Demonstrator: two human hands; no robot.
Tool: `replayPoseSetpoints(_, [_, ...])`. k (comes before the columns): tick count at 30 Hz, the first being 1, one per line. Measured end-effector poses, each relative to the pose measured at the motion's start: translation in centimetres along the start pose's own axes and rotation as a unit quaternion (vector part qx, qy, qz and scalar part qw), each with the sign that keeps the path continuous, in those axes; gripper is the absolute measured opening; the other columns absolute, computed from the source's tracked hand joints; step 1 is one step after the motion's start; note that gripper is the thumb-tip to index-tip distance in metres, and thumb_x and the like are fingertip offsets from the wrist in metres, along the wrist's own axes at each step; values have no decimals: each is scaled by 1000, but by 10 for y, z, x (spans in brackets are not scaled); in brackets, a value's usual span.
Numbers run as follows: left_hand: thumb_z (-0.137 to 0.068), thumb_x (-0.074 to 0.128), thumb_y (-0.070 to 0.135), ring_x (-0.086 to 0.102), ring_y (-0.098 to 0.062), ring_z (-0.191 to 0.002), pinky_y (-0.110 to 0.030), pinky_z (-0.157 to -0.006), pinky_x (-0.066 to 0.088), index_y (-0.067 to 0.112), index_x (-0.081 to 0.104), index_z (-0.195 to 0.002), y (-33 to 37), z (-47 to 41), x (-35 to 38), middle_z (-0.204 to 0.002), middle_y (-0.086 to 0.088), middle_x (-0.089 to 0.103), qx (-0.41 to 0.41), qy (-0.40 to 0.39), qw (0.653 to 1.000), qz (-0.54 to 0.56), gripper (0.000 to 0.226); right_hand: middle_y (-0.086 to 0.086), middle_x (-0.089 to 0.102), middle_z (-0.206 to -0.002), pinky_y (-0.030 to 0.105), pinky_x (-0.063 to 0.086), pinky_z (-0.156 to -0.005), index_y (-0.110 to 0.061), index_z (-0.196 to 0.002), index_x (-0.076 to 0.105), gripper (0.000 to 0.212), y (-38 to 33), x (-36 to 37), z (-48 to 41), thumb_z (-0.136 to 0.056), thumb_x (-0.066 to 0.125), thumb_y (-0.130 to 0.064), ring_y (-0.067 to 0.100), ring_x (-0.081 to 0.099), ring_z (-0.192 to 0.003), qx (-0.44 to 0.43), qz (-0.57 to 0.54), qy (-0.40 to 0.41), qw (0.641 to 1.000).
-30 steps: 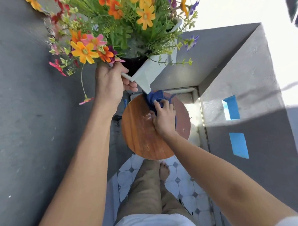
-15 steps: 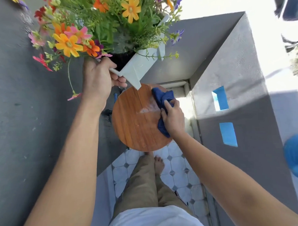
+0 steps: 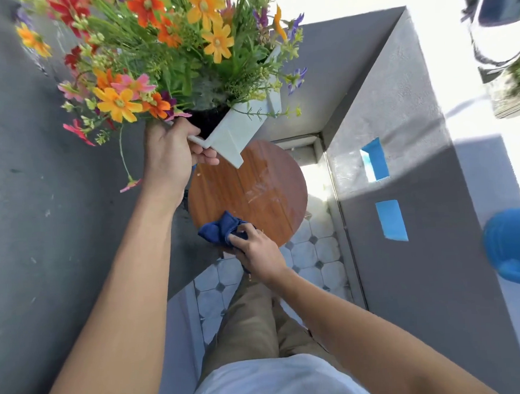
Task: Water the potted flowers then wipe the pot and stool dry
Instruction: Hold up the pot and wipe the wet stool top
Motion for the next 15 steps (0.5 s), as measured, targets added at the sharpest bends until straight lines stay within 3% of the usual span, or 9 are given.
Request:
replayPoseSetpoints(2, [-82,45,1,58,-23,-42,-36,-50,56,5,49,-62,-2,2,-1,-45,-6,43,-3,2,1000,2,21,11,56,-124,37,54,-65,-20,-116,67,28,44,-31,-1,-88,67,-16,37,64,-92,34,7,32,999])
replayPoseSetpoints(5, [-82,45,2,58,-23,-43,-37,-51,57,5,51,-64,-4,5,-1,-45,-6,45,-2,6,1000,5,19,13,56,-125,36,52,-74,-11,-121,68,33,115,-83,-8,-88,69,-13,36,64,-97,161,-13,106,981])
replayPoseSetpoints(8, [-82,46,2,59,-23,-44,-38,-52,57,5,50,-67,-6,7,-5,-48,-8,45,0,15,1000,6,16,12,52,-131,31,48,-76,-12,-126,65,36,125,-93,-12,-90,65,-12,34,62,-101,233,-3,146,962])
replayPoseSetpoints(11, [-82,46,4,59,-24,-46,-38,-53,57,5,50,-67,-5,7,-6,-50,-8,45,-1,9,1000,13,15,11,54,-124,27,42,-68,-18,-120,66,37,82,-67,-7,-84,65,-8,32,60,-99,169,8,125,978])
replayPoseSetpoints(15, [-80,48,5,60,-23,-45,-38,-54,57,3,51,-68,-5,2,-8,-45,-3,45,0,11,1000,9,12,11,52,-131,41,56,-68,-24,-120,62,33,29,-17,18,-89,66,-15,35,59,-99,3,23,-2,1000])
Point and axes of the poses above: each hand's wrist, its own z-axis away from the middle knuckle, its own x-axis out of the palm, y = z × x, the point moved 6 cm from there along -z, towards the middle knuckle
